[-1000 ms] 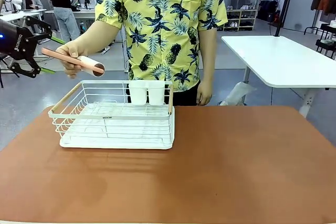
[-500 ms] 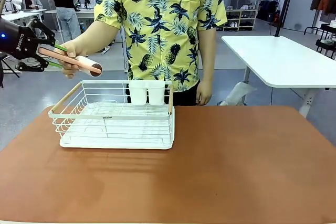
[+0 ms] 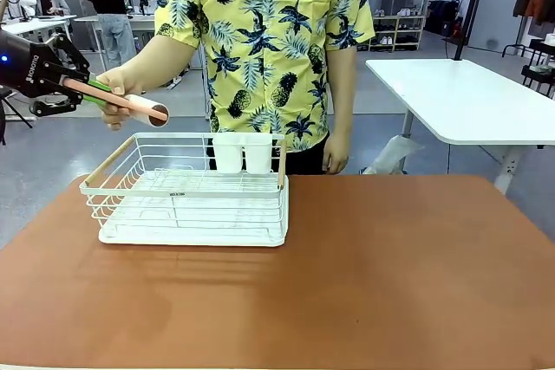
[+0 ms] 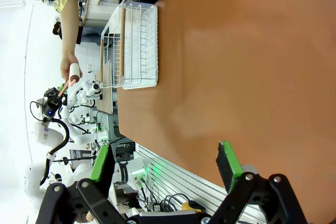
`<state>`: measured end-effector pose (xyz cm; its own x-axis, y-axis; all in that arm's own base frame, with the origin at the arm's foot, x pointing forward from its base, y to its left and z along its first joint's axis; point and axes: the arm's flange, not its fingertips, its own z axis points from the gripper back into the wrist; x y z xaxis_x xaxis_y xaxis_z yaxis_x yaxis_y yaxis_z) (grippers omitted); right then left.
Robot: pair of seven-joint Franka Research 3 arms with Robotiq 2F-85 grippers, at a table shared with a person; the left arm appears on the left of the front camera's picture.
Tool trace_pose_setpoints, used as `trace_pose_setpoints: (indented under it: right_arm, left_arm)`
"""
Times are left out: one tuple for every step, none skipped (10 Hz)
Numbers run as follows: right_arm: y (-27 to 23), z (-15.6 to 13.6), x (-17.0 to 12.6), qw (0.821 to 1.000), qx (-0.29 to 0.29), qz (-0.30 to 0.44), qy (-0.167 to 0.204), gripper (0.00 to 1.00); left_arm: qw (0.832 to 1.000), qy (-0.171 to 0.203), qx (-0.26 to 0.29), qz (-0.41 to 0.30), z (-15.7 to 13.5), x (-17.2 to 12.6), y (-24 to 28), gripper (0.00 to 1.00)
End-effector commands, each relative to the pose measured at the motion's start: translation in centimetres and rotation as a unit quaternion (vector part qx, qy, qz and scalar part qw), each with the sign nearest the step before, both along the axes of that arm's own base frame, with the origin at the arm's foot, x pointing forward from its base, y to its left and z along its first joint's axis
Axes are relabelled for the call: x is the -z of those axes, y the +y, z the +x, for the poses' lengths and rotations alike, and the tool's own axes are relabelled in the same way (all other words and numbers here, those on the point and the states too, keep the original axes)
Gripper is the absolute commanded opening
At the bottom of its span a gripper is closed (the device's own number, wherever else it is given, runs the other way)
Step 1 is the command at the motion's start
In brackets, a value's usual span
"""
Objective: Clean the table.
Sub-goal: Pick up the Lint Roller when the human hands it over.
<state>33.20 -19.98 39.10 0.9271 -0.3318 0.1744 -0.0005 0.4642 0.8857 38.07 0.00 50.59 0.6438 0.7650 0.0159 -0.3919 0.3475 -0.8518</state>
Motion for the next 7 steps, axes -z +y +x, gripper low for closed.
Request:
trace_pose_setpoints:
  right_arm:
    - [0.1,-0.2,-0.2,1.0,0.002,0.009,-0.006,1.0]
    - [0.1,-0.2,-0.2,1.0,0.002,0.009,-0.006,1.0]
    - [0.1,-0.2,-0.2,1.0,0.002,0.009,-0.006,1.0]
    - [0.1,-0.2,-0.2,1.0,0.002,0.009,-0.006,1.0]
    - [0.1,-0.2,-0.2,1.0,0.002,0.009,-0.006,1.0]
    - [0.1,-0.2,-0.2,1.0,0.002,0.009,-0.006,1.0]
    - [0.1,-0.2,-0.2,1.0,0.002,0.009,-0.006,1.0]
  left_arm:
    - [1.0,-0.023,-0.005,-0.012,-1.0,1.0,0.1,0.0]
    - [1.0,0.0,0.0,0.0,0.0,0.0,0.0,0.0]
    - [1.0,0.0,0.0,0.0,0.0,0.0,0.0,0.0]
    - [1.0,0.0,0.0,0.0,0.0,0.0,0.0,0.0]
    - [1.0,0.0,0.0,0.0,0.0,0.0,0.0,0.0]
    - [1.0,0.0,0.0,0.0,0.0,0.0,0.0,0.0]
    - [1.0,0.0,0.0,0.0,0.0,0.0,0.0,0.0]
